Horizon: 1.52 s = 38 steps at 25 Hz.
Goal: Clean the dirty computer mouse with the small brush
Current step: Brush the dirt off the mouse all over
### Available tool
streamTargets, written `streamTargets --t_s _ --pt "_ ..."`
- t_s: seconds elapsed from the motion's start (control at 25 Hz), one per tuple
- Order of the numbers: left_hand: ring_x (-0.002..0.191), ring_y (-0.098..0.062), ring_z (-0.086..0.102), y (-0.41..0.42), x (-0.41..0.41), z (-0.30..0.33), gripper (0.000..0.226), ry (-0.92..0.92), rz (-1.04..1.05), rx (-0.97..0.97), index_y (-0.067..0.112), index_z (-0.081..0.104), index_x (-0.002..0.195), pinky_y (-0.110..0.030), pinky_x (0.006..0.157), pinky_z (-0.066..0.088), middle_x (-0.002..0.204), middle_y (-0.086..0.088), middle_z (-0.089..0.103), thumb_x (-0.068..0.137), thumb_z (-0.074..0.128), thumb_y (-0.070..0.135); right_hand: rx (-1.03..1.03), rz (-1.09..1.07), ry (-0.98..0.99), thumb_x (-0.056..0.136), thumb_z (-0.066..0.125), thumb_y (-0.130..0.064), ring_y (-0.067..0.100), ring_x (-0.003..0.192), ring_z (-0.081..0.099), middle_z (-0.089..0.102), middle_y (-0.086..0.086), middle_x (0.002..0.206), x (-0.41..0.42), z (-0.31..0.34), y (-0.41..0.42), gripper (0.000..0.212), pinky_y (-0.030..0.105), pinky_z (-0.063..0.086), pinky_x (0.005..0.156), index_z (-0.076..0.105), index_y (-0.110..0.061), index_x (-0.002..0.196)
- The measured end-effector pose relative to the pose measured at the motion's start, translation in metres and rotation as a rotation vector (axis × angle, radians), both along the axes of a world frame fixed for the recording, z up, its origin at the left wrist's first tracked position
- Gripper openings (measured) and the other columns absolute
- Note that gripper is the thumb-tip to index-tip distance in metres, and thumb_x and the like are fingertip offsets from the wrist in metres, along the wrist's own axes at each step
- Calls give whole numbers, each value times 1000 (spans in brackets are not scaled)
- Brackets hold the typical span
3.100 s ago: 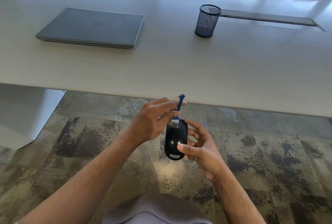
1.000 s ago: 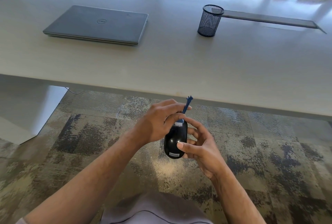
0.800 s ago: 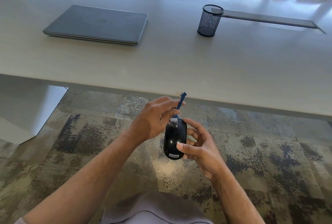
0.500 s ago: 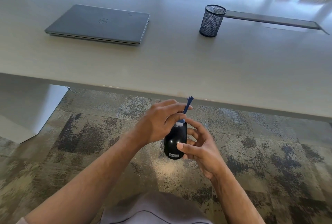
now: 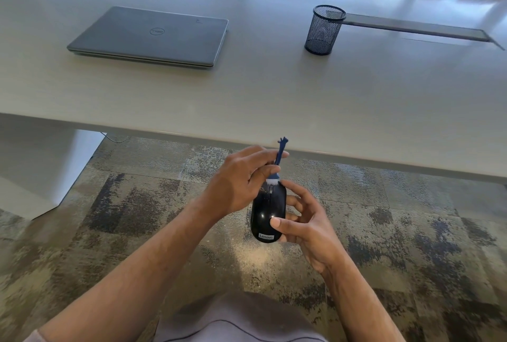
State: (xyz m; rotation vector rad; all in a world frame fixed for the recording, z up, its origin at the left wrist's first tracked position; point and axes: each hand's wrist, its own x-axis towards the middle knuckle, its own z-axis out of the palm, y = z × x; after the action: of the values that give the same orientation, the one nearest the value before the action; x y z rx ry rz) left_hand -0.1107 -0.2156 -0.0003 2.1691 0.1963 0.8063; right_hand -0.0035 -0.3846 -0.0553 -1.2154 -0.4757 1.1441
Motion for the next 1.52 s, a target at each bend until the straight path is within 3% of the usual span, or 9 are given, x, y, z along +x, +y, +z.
streamTargets --t_s 0.28,0.48,0.64,0.88,1.04,1.28,1.52 --pt "95 -6 66 -1 1 -3 26 63 -62 -10 13 67 122 -7 83 47 105 -4 69 96 61 10 16 18 16 61 92 -7 42 101 74 72 7 123 0 3 1 78 44 63 64 66 -36 129" --pt "95 7 61 3 4 -4 27 74 -28 -33 10 67 121 -3 82 44 104 0 65 95 61 4 9 14 19 66 88 -1 42 101 74 71 7 124 1 0 0 76 41 62 62 66 -35 129" --pt "96 8 61 3 6 -3 29 62 13 -19 12 67 123 -5 83 45 108 1 66 95 62 6 -16 11 8 60 93 -8 42 101 74 70 8 124 1 0 0 79 42 61 62 66 -35 129" --pt "93 -3 65 2 4 2 27 63 -64 -53 21 67 122 -14 84 50 102 18 64 96 60 24 -18 11 4 58 94 -13 42 102 74 72 5 122 4 1 0 79 50 62 69 67 -39 127" --pt "92 -6 65 7 1 -6 25 121 -28 -52 19 68 120 -17 83 51 102 5 68 97 62 16 -17 7 6 64 89 -2 43 102 73 69 11 127 4 0 -1 77 42 62 63 66 -35 129" --pt "92 -10 65 10 1 -12 27 116 24 -28 18 67 122 -17 83 52 103 -1 69 96 62 14 -20 7 6 65 86 1 40 100 74 70 11 125 2 -3 -1 76 42 61 63 66 -35 129" --pt "93 -8 67 9 1 -6 28 46 44 -92 23 67 122 -16 83 52 106 4 70 95 64 16 -29 -4 -14 65 88 -2 43 103 73 70 9 125 3 -2 -2 77 55 59 73 65 -38 129"
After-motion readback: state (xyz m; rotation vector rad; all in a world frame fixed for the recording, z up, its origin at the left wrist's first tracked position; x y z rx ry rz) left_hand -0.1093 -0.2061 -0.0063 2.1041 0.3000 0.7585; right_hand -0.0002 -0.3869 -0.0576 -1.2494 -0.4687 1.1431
